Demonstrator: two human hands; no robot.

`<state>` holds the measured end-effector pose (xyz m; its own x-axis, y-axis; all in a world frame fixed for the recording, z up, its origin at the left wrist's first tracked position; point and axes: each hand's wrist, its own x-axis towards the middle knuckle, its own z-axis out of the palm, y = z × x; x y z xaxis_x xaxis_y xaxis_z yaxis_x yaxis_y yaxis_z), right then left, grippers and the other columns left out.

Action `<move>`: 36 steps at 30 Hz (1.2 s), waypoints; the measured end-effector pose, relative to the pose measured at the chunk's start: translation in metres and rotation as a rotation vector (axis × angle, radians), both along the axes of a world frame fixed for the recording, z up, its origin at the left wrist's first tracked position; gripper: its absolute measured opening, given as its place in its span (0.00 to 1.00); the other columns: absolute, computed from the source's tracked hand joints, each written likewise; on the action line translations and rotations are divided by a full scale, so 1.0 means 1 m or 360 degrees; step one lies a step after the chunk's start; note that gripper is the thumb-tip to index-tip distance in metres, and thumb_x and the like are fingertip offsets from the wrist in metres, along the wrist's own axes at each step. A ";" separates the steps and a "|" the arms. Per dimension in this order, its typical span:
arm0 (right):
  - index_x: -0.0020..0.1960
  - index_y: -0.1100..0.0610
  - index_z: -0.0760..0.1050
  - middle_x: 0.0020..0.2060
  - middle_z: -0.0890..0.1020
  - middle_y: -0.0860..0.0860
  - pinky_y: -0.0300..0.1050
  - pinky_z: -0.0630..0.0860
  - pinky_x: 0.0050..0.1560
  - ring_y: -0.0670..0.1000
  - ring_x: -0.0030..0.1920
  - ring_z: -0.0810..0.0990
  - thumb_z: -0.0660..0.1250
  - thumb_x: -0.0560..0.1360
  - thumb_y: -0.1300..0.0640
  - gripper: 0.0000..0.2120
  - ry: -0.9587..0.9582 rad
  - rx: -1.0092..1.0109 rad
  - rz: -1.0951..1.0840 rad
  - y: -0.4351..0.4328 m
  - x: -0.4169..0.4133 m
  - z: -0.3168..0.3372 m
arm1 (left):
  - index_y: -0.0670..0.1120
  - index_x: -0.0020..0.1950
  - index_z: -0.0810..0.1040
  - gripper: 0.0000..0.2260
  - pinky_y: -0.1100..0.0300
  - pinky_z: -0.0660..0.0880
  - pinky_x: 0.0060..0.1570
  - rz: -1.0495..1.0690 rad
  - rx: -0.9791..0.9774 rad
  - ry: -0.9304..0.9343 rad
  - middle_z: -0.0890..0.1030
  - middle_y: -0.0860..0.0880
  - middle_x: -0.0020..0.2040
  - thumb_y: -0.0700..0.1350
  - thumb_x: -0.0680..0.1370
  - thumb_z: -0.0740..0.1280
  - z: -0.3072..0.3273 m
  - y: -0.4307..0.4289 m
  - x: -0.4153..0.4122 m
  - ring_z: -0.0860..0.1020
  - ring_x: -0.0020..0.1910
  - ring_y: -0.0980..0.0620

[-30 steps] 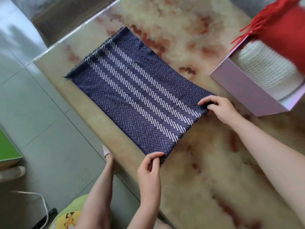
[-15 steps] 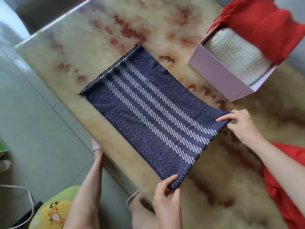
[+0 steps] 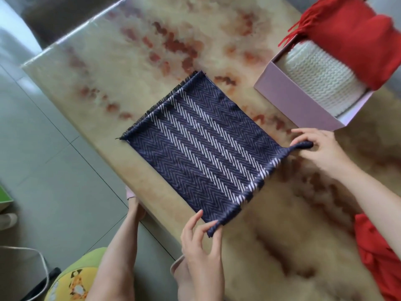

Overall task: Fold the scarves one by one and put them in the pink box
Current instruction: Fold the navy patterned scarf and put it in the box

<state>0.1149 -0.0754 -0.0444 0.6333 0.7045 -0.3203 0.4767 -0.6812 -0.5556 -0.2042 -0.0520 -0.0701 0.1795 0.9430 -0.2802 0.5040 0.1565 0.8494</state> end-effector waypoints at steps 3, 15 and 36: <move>0.49 0.60 0.81 0.52 0.82 0.52 0.26 0.68 0.53 0.35 0.50 0.77 0.73 0.69 0.65 0.09 0.0230 0.0203 -0.0012 0.049 0.000 0.008 | 0.49 0.43 0.80 0.04 0.66 0.70 0.59 0.0215 -0.0447 -0.0273 0.82 0.55 0.51 0.40 0.74 0.71 0.009 0.035 0.002 0.77 0.57 0.63; 0.42 0.52 0.79 0.38 0.83 0.53 0.51 0.74 0.49 0.48 0.41 0.78 0.73 0.69 0.52 0.06 0.0379 0.0212 -0.0074 0.215 -0.011 -0.038 | 0.47 0.47 0.78 0.03 0.56 0.77 0.49 0.0511 -0.0516 -0.0353 0.82 0.47 0.44 0.42 0.78 0.65 -0.005 0.169 0.000 0.80 0.45 0.53; 0.51 0.48 0.79 0.50 0.81 0.52 0.45 0.57 0.50 0.60 0.59 0.71 0.67 0.72 0.41 0.13 -0.0157 -0.0259 -0.0234 0.305 -0.004 -0.088 | 0.49 0.43 0.80 0.04 0.47 0.80 0.46 0.0439 -0.0660 -0.0169 0.83 0.49 0.41 0.43 0.77 0.67 -0.051 0.280 0.001 0.80 0.43 0.53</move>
